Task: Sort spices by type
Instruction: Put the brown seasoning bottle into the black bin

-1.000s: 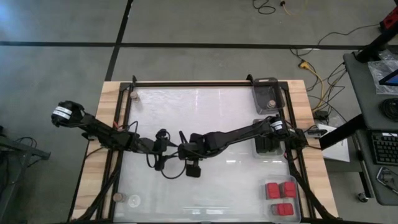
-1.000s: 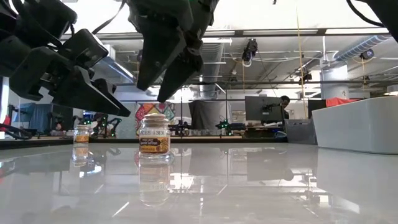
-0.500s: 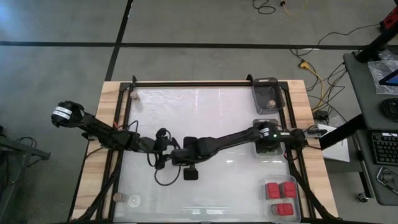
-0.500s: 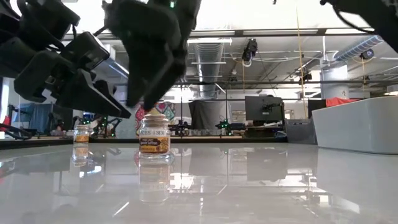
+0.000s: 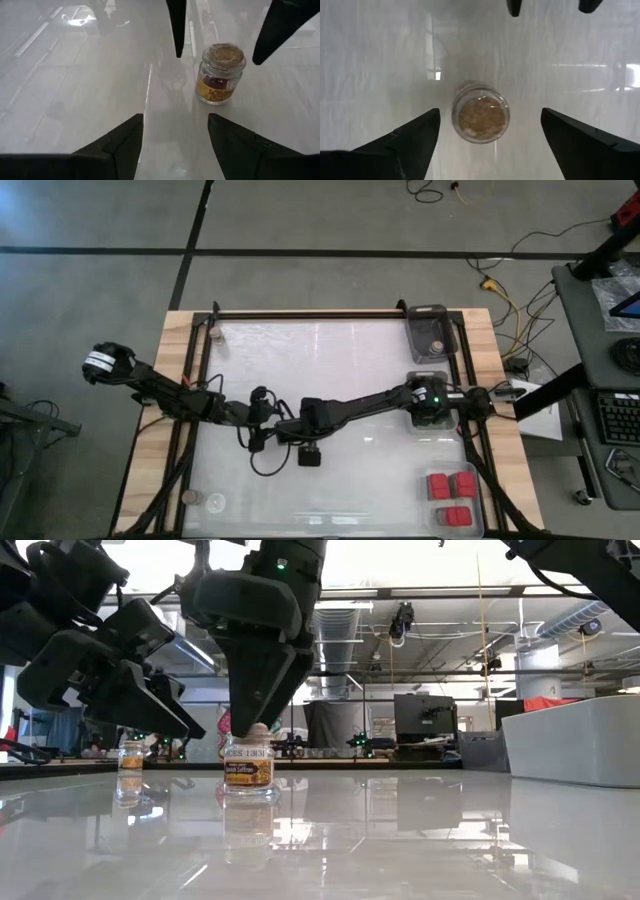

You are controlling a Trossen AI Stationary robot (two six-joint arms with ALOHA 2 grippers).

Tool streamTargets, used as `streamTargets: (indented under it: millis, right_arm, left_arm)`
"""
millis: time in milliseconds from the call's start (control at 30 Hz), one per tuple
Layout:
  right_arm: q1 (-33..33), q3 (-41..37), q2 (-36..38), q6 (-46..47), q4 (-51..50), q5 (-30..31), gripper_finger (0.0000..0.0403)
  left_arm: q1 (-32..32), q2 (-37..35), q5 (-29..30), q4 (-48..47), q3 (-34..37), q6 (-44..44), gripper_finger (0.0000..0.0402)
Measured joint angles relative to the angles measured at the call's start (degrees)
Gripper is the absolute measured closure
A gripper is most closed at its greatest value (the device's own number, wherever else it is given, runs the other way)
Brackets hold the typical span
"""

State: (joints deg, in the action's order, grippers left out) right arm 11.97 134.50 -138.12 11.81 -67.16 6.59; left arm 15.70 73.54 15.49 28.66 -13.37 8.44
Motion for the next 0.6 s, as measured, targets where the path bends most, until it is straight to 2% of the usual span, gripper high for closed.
streamTargets:
  millis: [600]
  right_arm:
    - [-0.02,-0.04,-1.29,0.2,1.49,-0.15,0.0172]
  left_arm:
    - [0.0,-0.02,-0.02,-0.75,0.0,0.34,0.0194]
